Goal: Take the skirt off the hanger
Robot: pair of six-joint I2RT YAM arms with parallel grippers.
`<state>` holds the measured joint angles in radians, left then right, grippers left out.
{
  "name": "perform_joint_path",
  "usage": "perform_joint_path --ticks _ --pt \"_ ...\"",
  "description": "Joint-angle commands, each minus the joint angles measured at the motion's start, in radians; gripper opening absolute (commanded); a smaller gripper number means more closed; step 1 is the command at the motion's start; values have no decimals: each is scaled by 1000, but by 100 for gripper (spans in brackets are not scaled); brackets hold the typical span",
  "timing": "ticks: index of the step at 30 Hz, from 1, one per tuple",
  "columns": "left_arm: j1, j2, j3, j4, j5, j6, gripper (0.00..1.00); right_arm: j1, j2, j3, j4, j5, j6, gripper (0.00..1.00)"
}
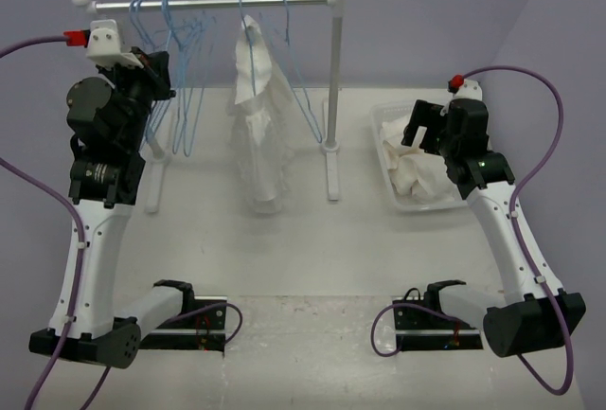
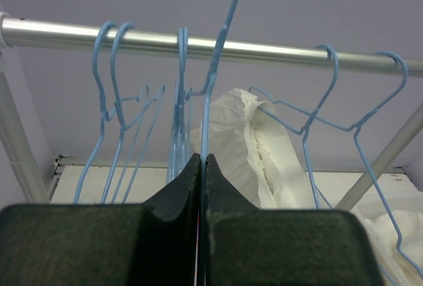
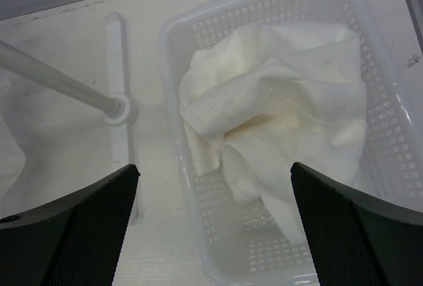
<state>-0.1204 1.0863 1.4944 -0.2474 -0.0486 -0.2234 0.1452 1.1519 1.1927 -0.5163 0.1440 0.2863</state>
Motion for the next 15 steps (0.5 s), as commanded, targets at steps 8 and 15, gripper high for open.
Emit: perform_joint_path --ticks 8,15 --pt "-4 -9 -137 83 84 -28 0 4 -26 1 15 12 -7 99" --pt "-4 14 -160 154 139 -37 0 4 -32 1 15 12 -9 99"
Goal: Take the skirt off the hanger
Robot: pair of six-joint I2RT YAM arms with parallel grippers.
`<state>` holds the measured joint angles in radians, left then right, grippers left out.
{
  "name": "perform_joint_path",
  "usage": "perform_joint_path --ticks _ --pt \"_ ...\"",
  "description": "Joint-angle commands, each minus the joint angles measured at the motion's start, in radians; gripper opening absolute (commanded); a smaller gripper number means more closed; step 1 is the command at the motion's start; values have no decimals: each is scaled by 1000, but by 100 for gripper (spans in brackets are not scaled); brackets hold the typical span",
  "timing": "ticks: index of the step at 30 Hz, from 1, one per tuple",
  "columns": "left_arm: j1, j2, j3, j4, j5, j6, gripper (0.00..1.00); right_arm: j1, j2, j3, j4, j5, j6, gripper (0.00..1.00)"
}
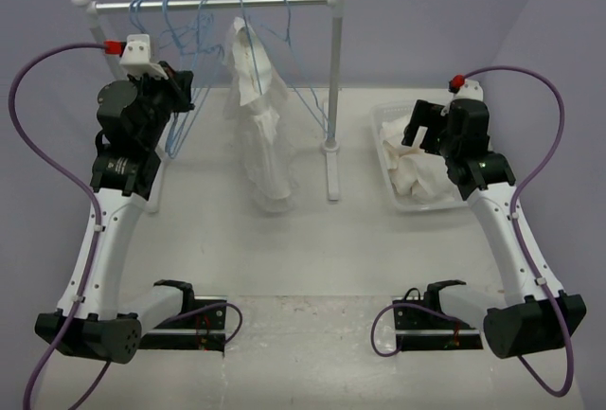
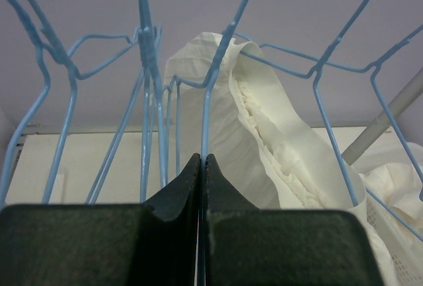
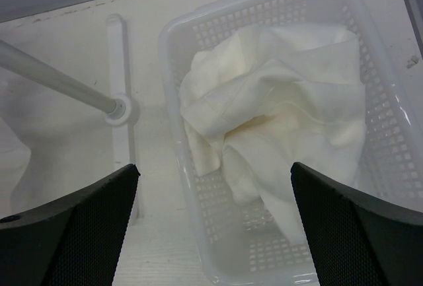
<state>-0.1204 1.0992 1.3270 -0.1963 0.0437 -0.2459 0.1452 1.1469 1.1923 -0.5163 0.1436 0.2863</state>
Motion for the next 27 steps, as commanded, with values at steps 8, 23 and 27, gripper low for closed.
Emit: perform_joint_path --ticks 8,23,27 --pt "-4 57 22 123 84 -30 0 4 -39 -3 12 13 -9 99" --pt "-5 -194 -103 -43 82 -23 0 4 -38 0 13 -6 -3 99" --pt "-5 -242 -98 -166 70 -33 0 4 -36 1 15 -13 2 99"
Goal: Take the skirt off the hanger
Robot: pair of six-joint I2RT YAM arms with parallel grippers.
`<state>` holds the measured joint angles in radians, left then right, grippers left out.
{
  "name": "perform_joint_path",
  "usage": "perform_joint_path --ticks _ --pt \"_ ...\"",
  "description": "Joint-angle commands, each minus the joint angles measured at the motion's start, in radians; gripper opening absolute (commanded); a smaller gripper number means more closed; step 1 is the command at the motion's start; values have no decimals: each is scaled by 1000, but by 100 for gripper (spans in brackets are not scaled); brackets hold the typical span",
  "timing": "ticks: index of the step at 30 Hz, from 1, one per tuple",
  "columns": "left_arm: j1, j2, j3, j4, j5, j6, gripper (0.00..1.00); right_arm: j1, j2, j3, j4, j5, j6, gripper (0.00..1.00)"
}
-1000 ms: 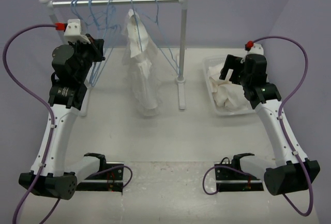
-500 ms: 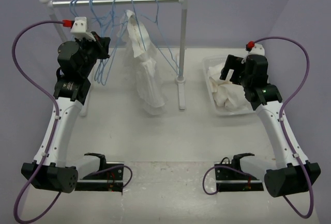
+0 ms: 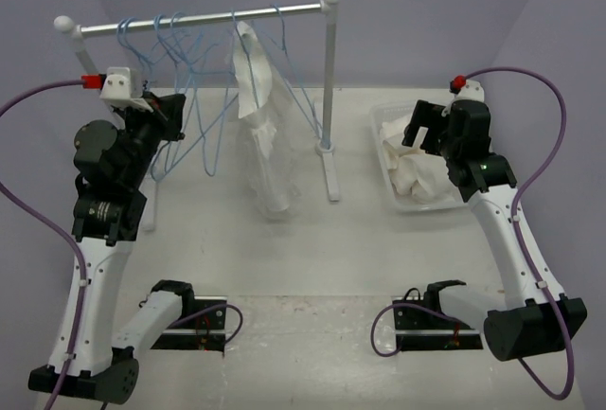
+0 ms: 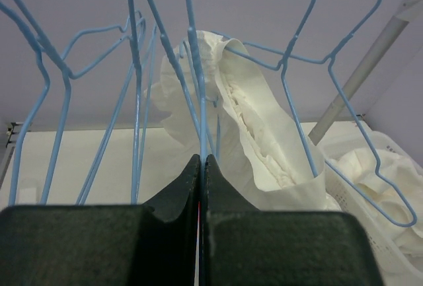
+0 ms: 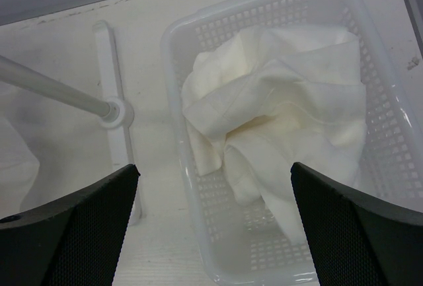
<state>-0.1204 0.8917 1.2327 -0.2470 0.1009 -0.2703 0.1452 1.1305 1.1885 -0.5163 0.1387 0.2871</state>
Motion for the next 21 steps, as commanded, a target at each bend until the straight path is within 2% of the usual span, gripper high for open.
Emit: perform_joint_path --ticks 1,6,9,21 --pt "-5 -42 -13 -147 14 -9 0 4 -18 3 13 -13 1 99" --pt "-4 -91 -33 -253 42 28 0 4 -29 -1 16 -24 4 99" --pt "-5 -94 -42 -264 13 40 0 4 -32 -4 24 -36 6 99" --pt "-5 -10 -1 -72 -96 -7 0 4 -23 -7 30 -50 3 99"
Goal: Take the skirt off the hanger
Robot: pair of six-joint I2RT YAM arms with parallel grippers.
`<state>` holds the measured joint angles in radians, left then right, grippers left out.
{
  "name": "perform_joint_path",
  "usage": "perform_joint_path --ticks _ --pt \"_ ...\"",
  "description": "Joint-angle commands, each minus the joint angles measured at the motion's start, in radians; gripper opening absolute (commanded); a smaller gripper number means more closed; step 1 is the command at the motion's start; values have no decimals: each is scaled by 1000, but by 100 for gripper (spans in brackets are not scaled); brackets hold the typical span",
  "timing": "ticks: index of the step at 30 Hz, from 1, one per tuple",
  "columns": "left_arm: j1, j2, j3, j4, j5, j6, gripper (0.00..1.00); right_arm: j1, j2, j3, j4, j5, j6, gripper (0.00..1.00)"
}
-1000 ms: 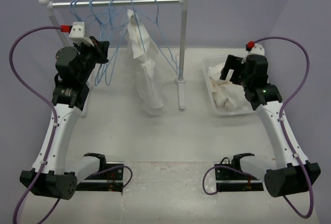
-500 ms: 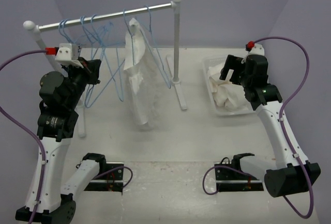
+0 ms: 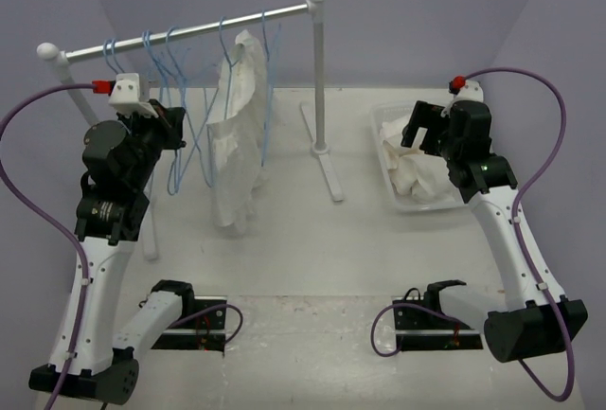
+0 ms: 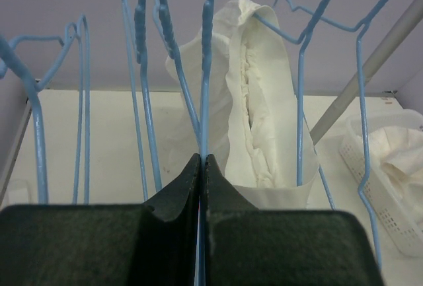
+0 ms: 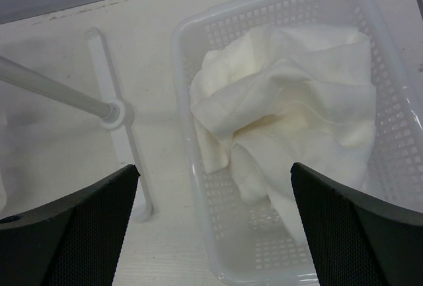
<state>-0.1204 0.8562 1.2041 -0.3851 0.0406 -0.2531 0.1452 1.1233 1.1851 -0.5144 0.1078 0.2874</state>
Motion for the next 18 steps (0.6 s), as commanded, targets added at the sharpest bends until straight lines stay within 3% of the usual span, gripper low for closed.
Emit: perform_joint_path --ticks 1,18 --pt "-5 33 26 72 -38 -26 0 4 -16 -4 28 -17 2 99" --pt "-4 124 15 141 -154 -48 0 4 -22 1 17 6 -2 99"
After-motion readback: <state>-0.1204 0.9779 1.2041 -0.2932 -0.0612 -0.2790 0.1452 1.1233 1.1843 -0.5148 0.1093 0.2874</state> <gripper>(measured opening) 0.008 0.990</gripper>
